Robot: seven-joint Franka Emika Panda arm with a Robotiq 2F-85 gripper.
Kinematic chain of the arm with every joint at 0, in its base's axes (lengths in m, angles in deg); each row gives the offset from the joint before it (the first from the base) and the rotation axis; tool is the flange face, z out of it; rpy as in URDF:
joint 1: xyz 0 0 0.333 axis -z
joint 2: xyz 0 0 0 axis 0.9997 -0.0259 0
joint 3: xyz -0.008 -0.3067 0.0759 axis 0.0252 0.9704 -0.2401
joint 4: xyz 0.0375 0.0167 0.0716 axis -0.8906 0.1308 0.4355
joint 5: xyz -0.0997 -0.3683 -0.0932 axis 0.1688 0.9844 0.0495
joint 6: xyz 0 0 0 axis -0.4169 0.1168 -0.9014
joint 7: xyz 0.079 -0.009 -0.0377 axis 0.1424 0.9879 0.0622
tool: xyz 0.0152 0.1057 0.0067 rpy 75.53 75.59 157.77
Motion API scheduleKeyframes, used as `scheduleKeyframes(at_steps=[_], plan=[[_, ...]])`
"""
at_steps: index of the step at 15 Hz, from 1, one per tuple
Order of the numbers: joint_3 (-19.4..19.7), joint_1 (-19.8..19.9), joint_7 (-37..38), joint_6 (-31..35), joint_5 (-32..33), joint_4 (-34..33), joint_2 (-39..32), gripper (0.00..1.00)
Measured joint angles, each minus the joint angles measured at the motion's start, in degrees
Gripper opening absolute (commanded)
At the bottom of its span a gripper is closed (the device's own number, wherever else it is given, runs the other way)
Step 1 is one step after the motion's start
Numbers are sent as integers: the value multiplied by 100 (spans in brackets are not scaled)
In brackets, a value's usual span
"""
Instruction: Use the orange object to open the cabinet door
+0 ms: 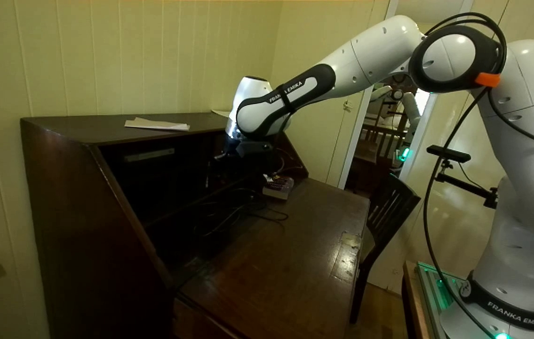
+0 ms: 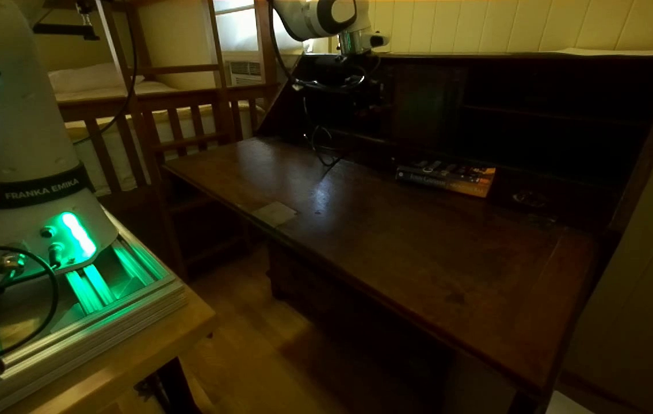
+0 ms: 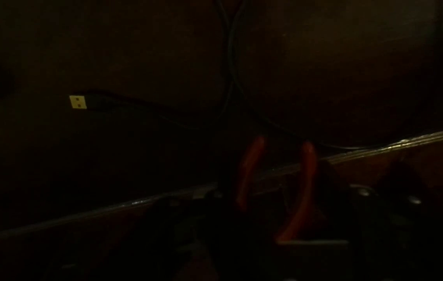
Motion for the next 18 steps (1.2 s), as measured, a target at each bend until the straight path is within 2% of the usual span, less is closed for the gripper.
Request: scheduleKeyframes(at_steps=[5,9,11,15,18], plan=[[202,-241,1105,-63,0,408,123,29],[628,-391,2048,117,3,1395,483,29],[691,-382,2376,250,-36,1850,693,29],[323,-383,2303,825,-297,2461,1166,29],[13,-382,2073,1108,-564,2662,1479,29]])
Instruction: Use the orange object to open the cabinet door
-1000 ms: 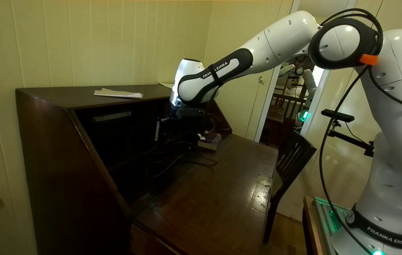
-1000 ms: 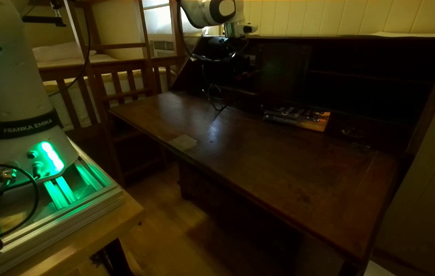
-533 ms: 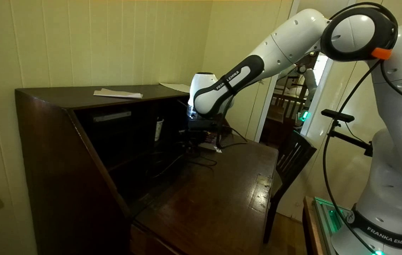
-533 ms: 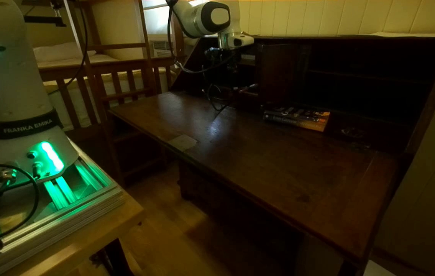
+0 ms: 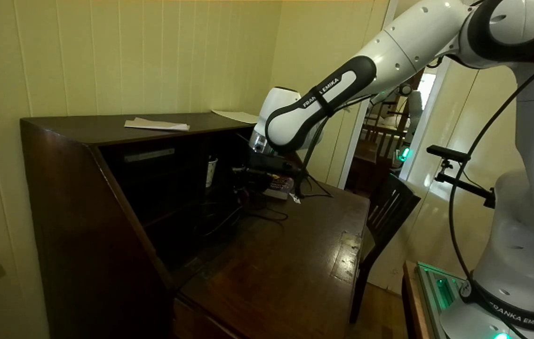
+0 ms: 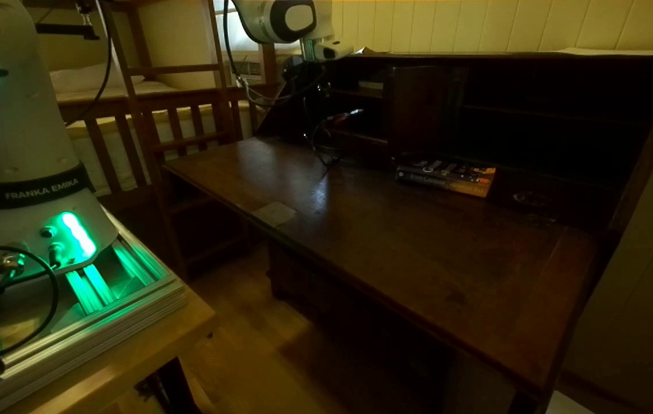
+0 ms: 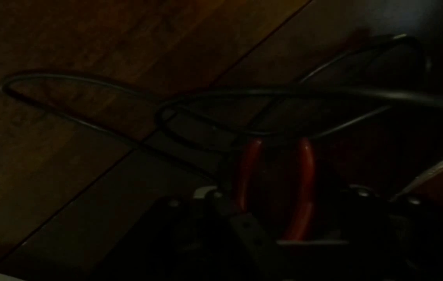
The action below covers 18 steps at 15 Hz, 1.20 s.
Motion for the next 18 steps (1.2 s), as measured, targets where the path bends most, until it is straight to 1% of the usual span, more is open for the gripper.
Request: scheduleKeyframes(at_steps=[3,5,8,10,13,16,18], plan=[[-85,67,-232,76,-283,-42,151,29],[-112,215,-466,76,-592,-146,163,29],[-336,644,-1098,61,-1429,-374,112,29],[-460,908,-1390,24,-1955,-553,35,29],[-557,1219,-1521,-99,-2689,-716,-62,29],[-563,1459,-1622,-149,-3423,-701,-126,29],[-493,1555,-1649,-138,-3697,-632,-137,29]])
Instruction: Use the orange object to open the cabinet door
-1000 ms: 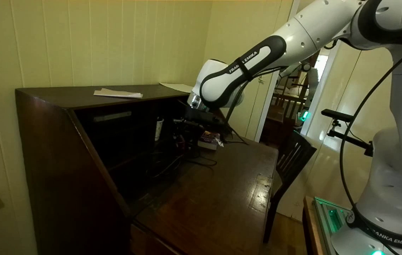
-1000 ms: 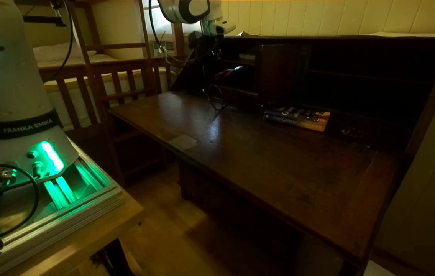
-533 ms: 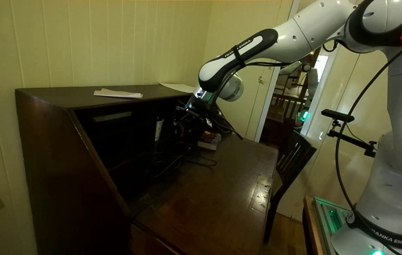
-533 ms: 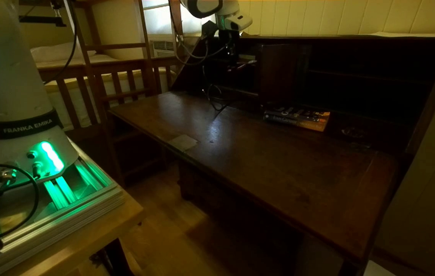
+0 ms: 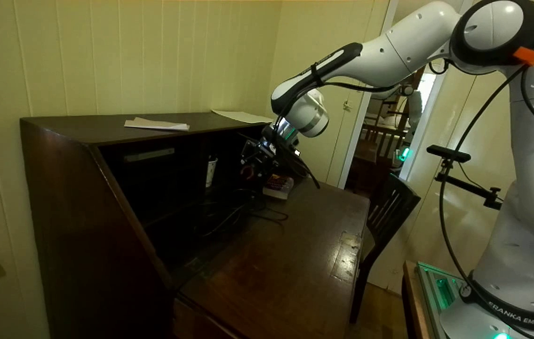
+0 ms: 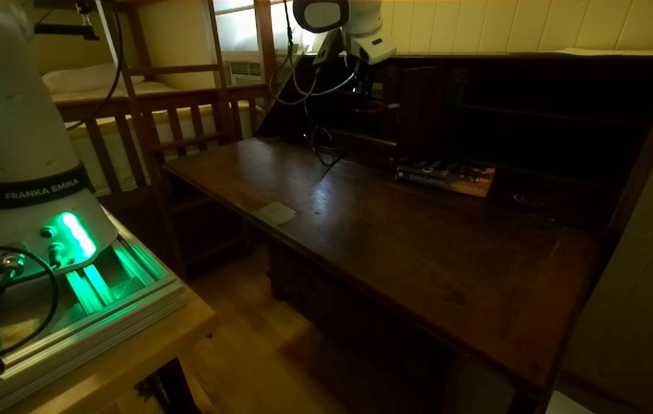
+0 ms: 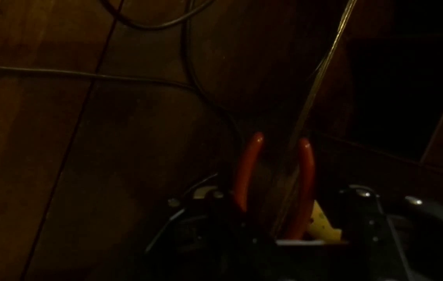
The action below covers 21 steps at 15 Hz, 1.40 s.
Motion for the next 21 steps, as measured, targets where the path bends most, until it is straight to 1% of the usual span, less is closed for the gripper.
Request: scheduleKeyframes(at_steps=[4,6,9,12,15,16,17,18,19,21], plan=[[324,39,17,215,-103,230,11,29],[458,57,4,251,-94,217,9,29],[538,-21,36,246,121,169,21,29],[527,-382,278,259,479,274,111,29],[509,-940,764,718,922,605,309,29],[461,-1077,785,930,1003,692,366,29],[337,-1127,667,1115,925,714,401,29],[142,-1093,406,1299,641,702,436,29],[-109,-987,7,1443,201,655,473,29],[-690,-568,-822,1485,-584,456,548,29]])
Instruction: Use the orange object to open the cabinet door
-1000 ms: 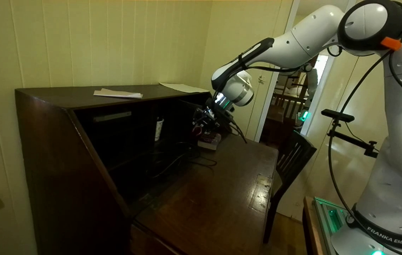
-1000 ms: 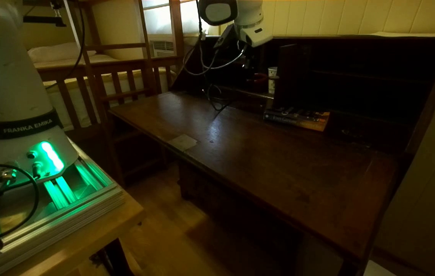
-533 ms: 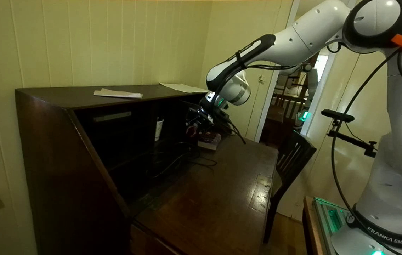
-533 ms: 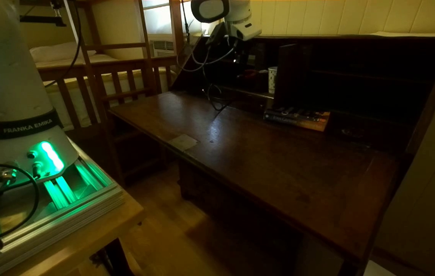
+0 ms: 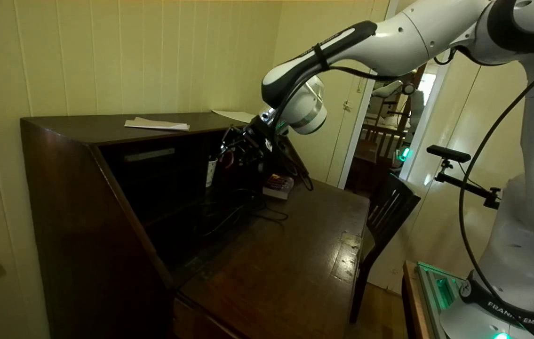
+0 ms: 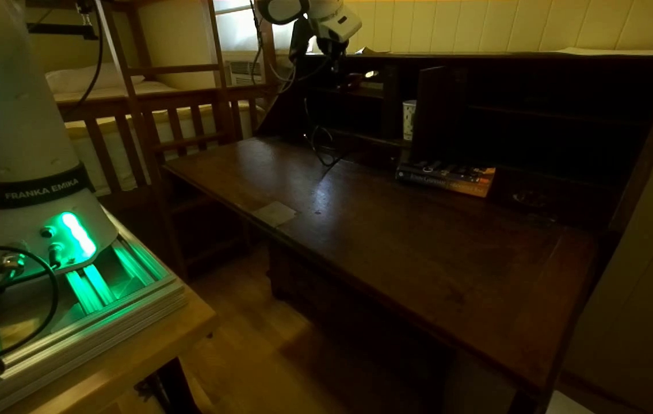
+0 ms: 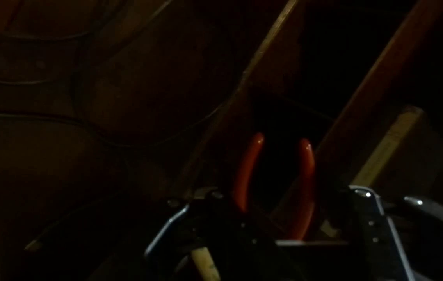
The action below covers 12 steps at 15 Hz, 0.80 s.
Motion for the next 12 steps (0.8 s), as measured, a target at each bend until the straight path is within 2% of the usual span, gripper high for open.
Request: scheduleKeyframes(at_steps=[2,4,6,8,12], plan=[[-460,442,-832,-222,-805,-283,25,29],[-641,726,-1497,-626,-1507,-445,12,29],[-700,934,-2088,-973,-2044,-489,-19,29],[-699,1091,-2527,-1259,-2317,-482,-34,29],[-695,1253,-2925,-1316,-2890,-354,-35,29]])
